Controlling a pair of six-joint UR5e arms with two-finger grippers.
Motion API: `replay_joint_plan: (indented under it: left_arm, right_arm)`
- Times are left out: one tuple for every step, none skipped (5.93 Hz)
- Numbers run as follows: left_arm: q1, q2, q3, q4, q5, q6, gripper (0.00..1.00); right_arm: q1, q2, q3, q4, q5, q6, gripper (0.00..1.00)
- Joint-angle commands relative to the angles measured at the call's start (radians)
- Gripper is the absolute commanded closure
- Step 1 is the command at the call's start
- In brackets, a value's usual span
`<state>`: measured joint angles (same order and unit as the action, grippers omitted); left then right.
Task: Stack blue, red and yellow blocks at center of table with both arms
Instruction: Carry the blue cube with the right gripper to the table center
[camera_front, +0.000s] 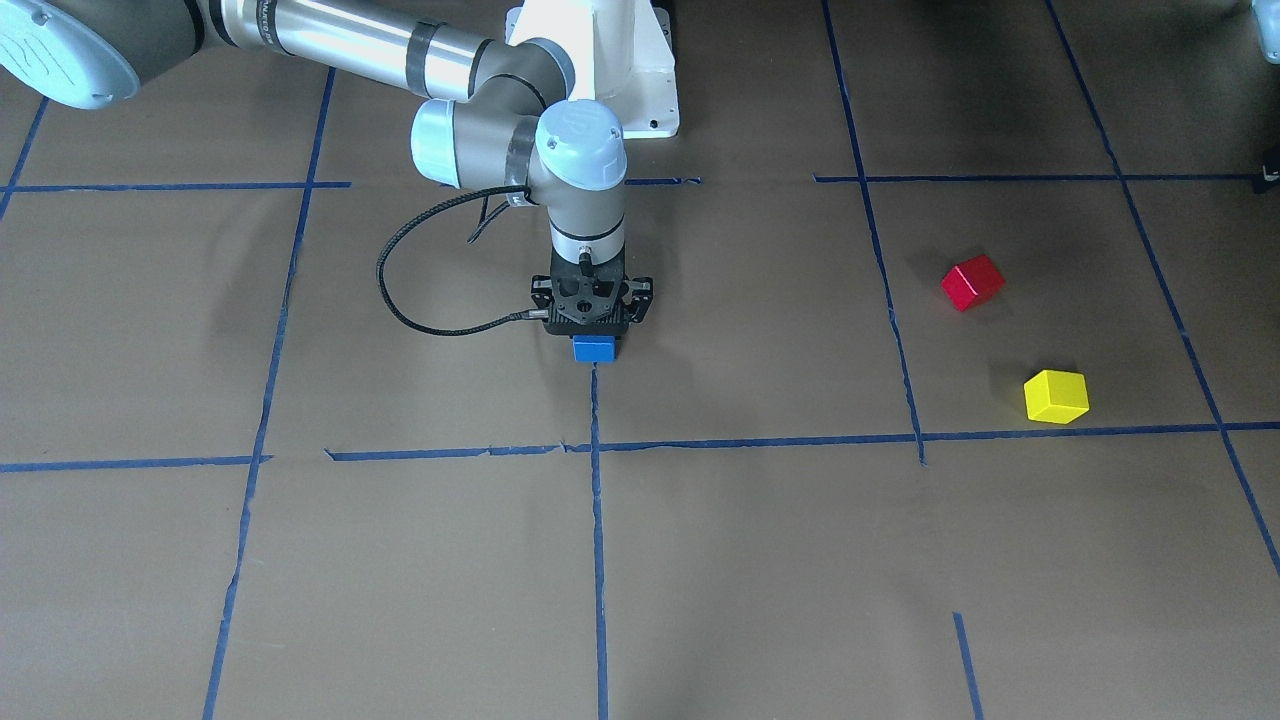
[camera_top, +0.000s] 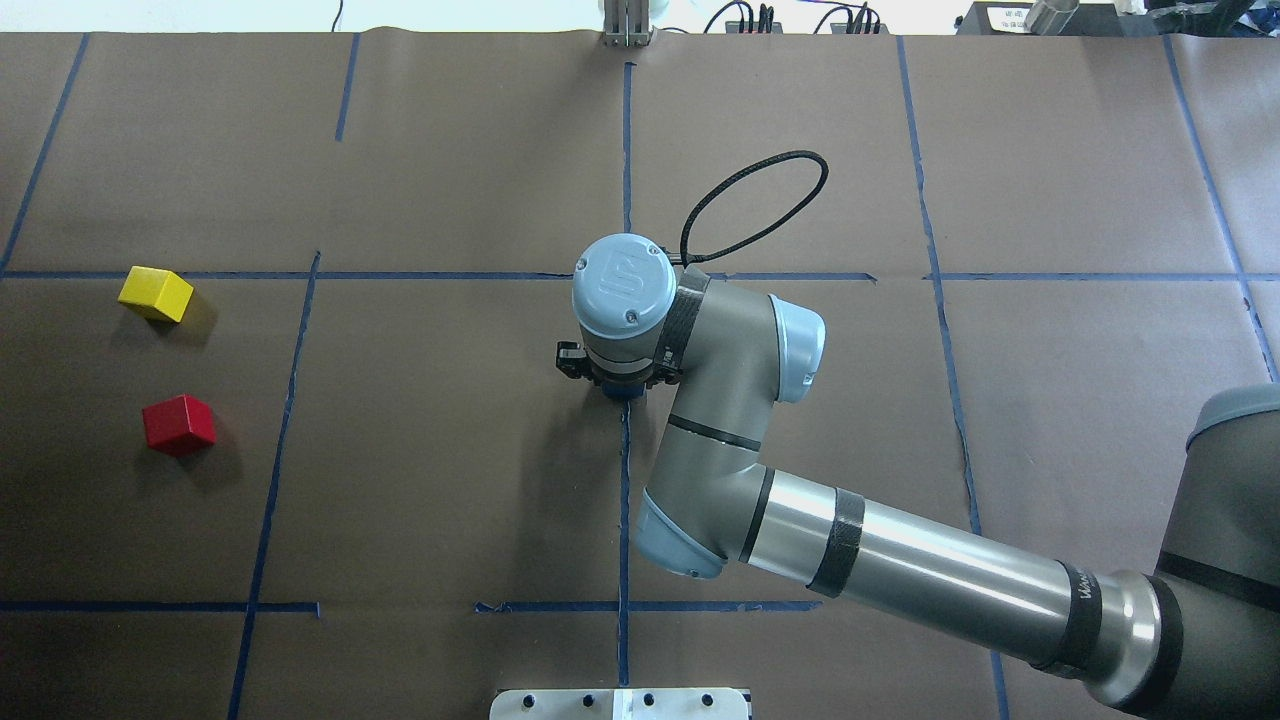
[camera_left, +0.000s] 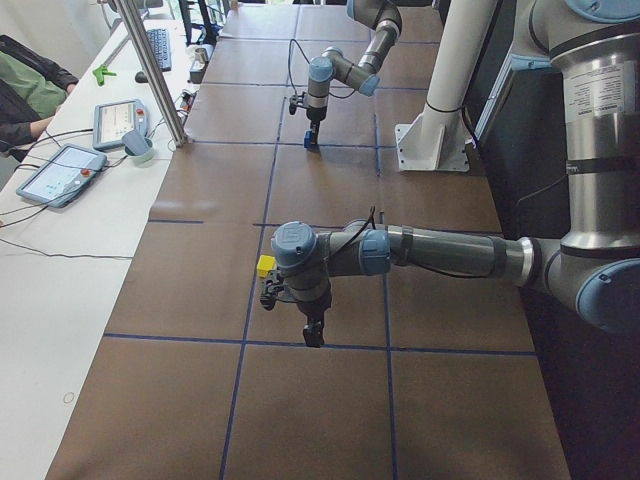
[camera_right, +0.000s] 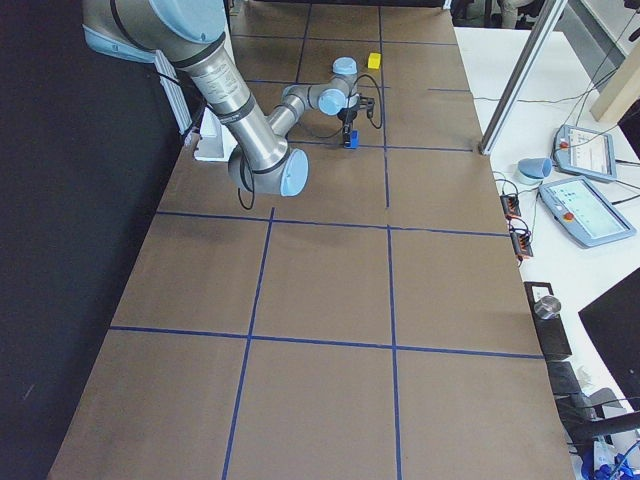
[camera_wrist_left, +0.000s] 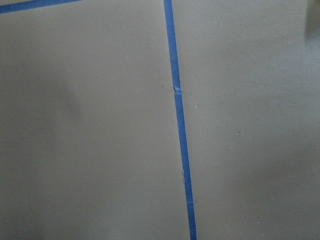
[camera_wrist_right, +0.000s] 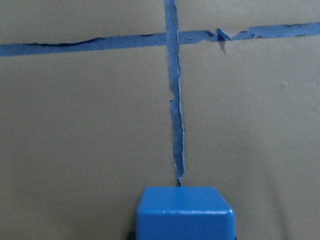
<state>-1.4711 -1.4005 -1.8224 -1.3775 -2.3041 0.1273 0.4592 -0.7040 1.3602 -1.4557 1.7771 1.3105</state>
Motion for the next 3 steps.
replay_joint_plan:
  left_arm:
    - [0.0, 0.0, 0.0, 0.0, 0.0, 0.0, 0.0]
    - [0.0, 0.0, 0.002, 0.0, 0.0, 0.0, 0.0]
    - [-0.003, 0.0, 0.0, -0.001, 0.0, 0.002, 0.0]
  right_arm:
    - [0.006, 0.001, 0.023, -0.002, -0.009, -0.008, 0.0]
    - [0.053, -0.002, 0.069, -0.023, 0.04, -0.013, 0.0]
    - [0.135, -0.014, 0.148, -0.134, 0.133, -0.104, 0.0]
